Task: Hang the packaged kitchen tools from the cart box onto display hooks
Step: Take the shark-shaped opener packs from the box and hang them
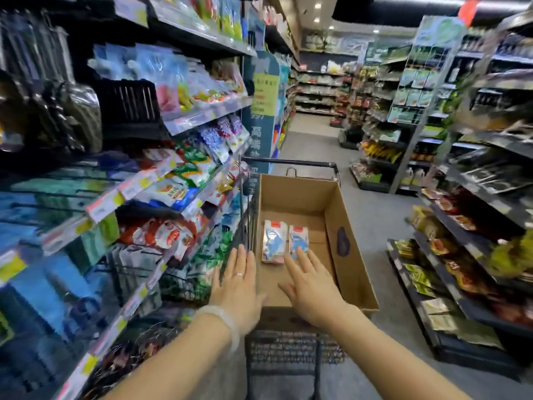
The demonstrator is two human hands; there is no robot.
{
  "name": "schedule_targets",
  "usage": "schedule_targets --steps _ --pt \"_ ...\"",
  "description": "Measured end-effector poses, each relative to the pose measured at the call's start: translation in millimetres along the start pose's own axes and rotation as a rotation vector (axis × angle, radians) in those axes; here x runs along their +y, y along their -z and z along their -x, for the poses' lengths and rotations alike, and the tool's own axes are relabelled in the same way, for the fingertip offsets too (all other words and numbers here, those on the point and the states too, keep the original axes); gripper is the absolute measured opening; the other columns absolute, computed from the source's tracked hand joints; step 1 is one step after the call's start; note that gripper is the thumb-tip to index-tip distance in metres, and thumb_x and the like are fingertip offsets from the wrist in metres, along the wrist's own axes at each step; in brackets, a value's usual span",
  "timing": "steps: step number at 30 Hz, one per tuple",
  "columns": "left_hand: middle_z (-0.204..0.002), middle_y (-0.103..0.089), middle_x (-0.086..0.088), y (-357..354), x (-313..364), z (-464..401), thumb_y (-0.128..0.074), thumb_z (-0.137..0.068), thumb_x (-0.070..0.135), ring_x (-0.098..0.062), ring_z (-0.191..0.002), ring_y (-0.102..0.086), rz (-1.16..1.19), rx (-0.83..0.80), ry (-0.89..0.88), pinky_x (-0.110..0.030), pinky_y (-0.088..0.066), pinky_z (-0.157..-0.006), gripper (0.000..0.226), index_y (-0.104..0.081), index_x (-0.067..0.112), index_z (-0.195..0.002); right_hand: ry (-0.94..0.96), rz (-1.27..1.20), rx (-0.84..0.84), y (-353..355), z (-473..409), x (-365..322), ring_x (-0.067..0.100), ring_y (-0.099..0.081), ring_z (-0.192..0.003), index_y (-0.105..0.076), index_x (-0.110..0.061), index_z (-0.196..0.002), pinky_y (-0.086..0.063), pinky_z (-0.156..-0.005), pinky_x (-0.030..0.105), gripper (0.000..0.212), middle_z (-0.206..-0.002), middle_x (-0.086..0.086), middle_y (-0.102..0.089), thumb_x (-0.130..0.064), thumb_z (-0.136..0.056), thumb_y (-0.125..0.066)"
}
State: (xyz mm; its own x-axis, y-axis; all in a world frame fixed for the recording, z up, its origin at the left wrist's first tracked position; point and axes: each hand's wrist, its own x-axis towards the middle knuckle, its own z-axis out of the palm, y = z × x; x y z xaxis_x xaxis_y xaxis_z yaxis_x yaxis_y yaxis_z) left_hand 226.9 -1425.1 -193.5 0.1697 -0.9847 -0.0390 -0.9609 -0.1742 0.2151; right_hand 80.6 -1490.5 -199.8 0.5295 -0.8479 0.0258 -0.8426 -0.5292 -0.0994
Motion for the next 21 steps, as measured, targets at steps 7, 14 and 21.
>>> schedule_targets --steps 7,14,21 --pt "-0.155 0.025 -0.004 -2.0 -8.0 -128.9 -0.036 -0.096 0.046 -0.019 -0.143 0.021 0.003 -0.028 -0.034 -0.044 0.004 -0.117 0.079 0.013 0.013 -0.148 -0.122 -0.071 0.009 -1.3 -100.6 42.1 0.026 0.004 -0.147 -0.004 -0.02 -0.15 -0.006 -0.119 0.035 0.061 -0.16 0.005 0.002 -0.045 -0.099 -0.026" --pt "-0.153 0.028 -0.003 -41.8 -9.8 -225.0 -0.036 -0.096 0.046 -0.017 -0.142 0.025 0.01 -0.042 0.012 -0.042 0.005 -0.117 0.079 0.014 0.014 -0.148 -0.223 -0.253 -0.131 -58.9 -204.2 107.3 0.026 -0.011 -0.145 -0.016 -0.017 -0.149 -0.015 -0.117 0.035 0.061 -0.158 0.006 -0.014 -0.039 -0.097 -0.04" --pt "-0.15 0.027 -0.004 -77.7 -11.2 -321.3 -0.036 -0.097 0.042 -0.015 -0.135 0.029 0.053 0.049 0.087 -0.032 0.008 -0.115 0.078 0.014 0.009 -0.147 -0.355 -0.561 -0.328 -143.6 -320.6 155.0 0.024 -0.05 -0.119 -0.047 -0.013 -0.126 -0.04 -0.09 0.027 0.038 -0.13 0.006 -0.053 -0.024 -0.091 -0.055"
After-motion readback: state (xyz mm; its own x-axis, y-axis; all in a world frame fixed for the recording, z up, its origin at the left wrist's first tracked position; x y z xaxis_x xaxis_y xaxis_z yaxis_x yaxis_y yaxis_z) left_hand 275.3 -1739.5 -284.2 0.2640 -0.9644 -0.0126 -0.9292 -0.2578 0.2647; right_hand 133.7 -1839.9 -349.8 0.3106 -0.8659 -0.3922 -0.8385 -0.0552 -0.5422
